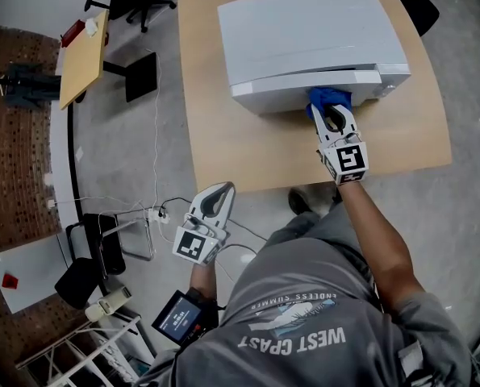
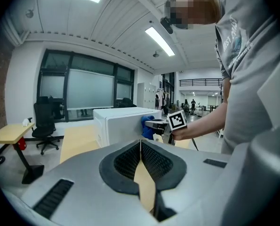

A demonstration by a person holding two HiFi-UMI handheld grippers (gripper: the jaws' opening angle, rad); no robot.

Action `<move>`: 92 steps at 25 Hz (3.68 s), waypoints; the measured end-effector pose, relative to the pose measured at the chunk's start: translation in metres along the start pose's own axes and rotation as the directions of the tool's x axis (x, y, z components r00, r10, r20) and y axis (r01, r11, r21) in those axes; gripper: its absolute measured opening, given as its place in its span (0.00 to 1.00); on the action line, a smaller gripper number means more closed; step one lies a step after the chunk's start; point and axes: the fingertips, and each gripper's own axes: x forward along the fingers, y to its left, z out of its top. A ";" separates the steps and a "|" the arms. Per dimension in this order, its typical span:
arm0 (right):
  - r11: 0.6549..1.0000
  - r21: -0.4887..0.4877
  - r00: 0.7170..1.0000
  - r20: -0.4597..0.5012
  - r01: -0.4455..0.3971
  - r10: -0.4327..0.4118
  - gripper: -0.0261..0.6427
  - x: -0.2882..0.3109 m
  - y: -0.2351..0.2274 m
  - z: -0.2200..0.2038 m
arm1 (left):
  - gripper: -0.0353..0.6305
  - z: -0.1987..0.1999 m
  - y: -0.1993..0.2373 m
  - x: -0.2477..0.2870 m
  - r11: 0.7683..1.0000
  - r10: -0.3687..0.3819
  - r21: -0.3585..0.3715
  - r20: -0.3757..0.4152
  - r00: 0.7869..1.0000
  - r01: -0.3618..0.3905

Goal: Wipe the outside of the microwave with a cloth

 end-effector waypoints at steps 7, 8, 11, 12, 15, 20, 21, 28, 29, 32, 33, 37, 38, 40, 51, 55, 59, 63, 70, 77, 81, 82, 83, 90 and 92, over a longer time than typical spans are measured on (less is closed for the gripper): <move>0.980 -0.079 0.983 -0.025 -0.185 0.183 0.11 0.048 0.087 -0.015 | 0.09 -0.015 0.010 -0.023 0.999 0.034 -0.012 -0.021 0.999 -0.034; 0.967 -0.115 0.974 -0.039 -0.225 0.222 0.11 0.054 0.101 -0.018 | 0.09 -0.017 0.010 -0.024 0.999 0.035 -0.013 -0.023 0.999 -0.036; 0.911 -0.229 0.938 -0.115 -0.344 0.326 0.11 0.074 0.137 -0.038 | 0.09 -0.021 0.011 -0.028 0.999 0.042 -0.016 -0.027 0.999 -0.042; 0.893 -0.257 0.928 -0.143 -0.370 0.343 0.11 0.078 0.144 -0.046 | 0.09 -0.021 0.011 -0.029 0.999 0.045 -0.018 -0.029 0.999 -0.045; 0.851 -0.322 0.908 -0.205 -0.414 0.365 0.11 0.081 0.147 -0.060 | 0.09 -0.023 0.011 -0.032 0.998 0.054 -0.024 -0.030 0.998 -0.055; 0.847 -0.357 0.913 -0.263 -0.393 0.312 0.11 0.059 0.110 -0.078 | 0.09 -0.023 0.013 -0.030 0.998 0.061 -0.034 -0.020 0.998 -0.061; 0.853 -0.356 0.915 -0.276 -0.381 0.293 0.11 0.053 0.098 -0.083 | 0.09 -0.021 0.013 -0.028 0.998 0.058 -0.035 -0.014 0.998 -0.059; 0.894 -0.354 0.934 -0.322 -0.273 0.157 0.11 0.004 0.007 -0.094 | 0.09 -0.013 0.000 0.003 0.999 0.023 -0.025 -0.003 1.000 -0.023; 0.900 -0.350 0.935 -0.324 -0.259 0.143 0.11 -0.001 -0.005 -0.093 | 0.09 -0.009 -0.002 0.010 0.999 0.021 -0.026 0.003 1.000 -0.021; 0.911 -0.338 0.933 -0.342 -0.238 0.117 0.11 -0.017 -0.036 -0.092 | 0.09 0.004 -0.015 0.031 1.000 0.010 -0.023 0.024 1.000 -0.009; 0.913 -0.333 0.931 -0.346 -0.234 0.112 0.11 -0.022 -0.044 -0.090 | 0.09 0.009 -0.019 0.038 1.000 0.004 -0.019 0.027 1.000 -0.003; 0.911 -0.335 0.931 -0.345 -0.239 0.117 0.11 -0.032 -0.071 -0.080 | 0.09 0.028 -0.033 0.070 1.000 -0.007 -0.010 0.042 0.999 0.007; 0.911 -0.335 0.932 -0.341 -0.241 0.121 0.11 -0.033 -0.076 -0.077 | 0.09 0.031 -0.036 0.077 1.000 -0.011 -0.005 0.044 0.999 0.011; 0.914 -0.326 0.934 -0.333 -0.243 0.129 0.11 -0.037 -0.084 -0.071 | 0.09 0.038 -0.043 0.091 1.000 -0.021 0.004 0.043 0.999 0.021; 0.959 -0.200 0.969 -0.181 -0.201 0.165 0.11 -0.075 -0.126 0.015 | 0.09 0.069 -0.061 0.147 1.000 -0.005 0.017 0.043 0.999 0.004; 0.954 -0.196 0.972 -0.102 -0.227 0.210 0.11 -0.080 -0.153 0.085 | 0.09 0.080 -0.068 0.167 1.000 0.013 0.021 0.057 0.998 -0.014; 0.938 -0.271 0.975 -0.105 -0.216 0.194 0.11 -0.061 -0.215 0.134 | 0.09 0.081 -0.074 0.185 0.999 0.051 0.013 0.060 0.997 -0.052; 0.919 -0.334 0.963 -0.234 -0.208 0.132 0.11 -0.012 -0.274 0.141 | 0.09 0.086 -0.070 0.194 0.995 0.094 0.008 0.072 0.993 -0.095; 0.881 -0.353 0.845 -0.527 -0.314 0.091 0.11 0.056 -0.263 0.085 | 0.09 0.093 -0.050 0.169 0.991 0.130 -0.002 0.100 0.986 -0.131; 0.888 -0.348 0.845 -0.529 -0.299 0.077 0.11 0.087 -0.218 0.074 | 0.09 0.084 -0.011 0.151 0.993 0.117 -0.014 0.100 0.988 -0.117; 0.876 -0.356 0.840 -0.534 -0.325 0.095 0.11 0.108 -0.183 0.075 | 0.09 0.077 0.012 0.139 0.993 0.115 -0.022 0.102 0.988 -0.113; 0.873 -0.353 0.837 -0.538 -0.335 0.104 0.11 0.114 -0.174 0.075 | 0.09 0.074 0.017 0.136 0.993 0.115 -0.025 0.102 0.988 -0.113; 0.870 -0.350 0.832 -0.543 -0.347 0.114 0.11 0.119 -0.164 0.074 | 0.09 0.072 0.021 0.132 0.993 0.115 -0.028 0.103 0.988 -0.113; 0.823 -0.326 0.783 -0.584 -0.465 0.212 0.11 0.156 -0.091 0.073 | 0.09 0.062 0.049 0.108 0.990 0.135 -0.048 0.112 0.984 -0.130; 0.798 -0.326 0.764 -0.600 -0.506 0.240 0.11 0.166 -0.071 0.072 | 0.09 0.058 0.055 0.102 0.989 0.144 -0.052 0.113 0.983 -0.139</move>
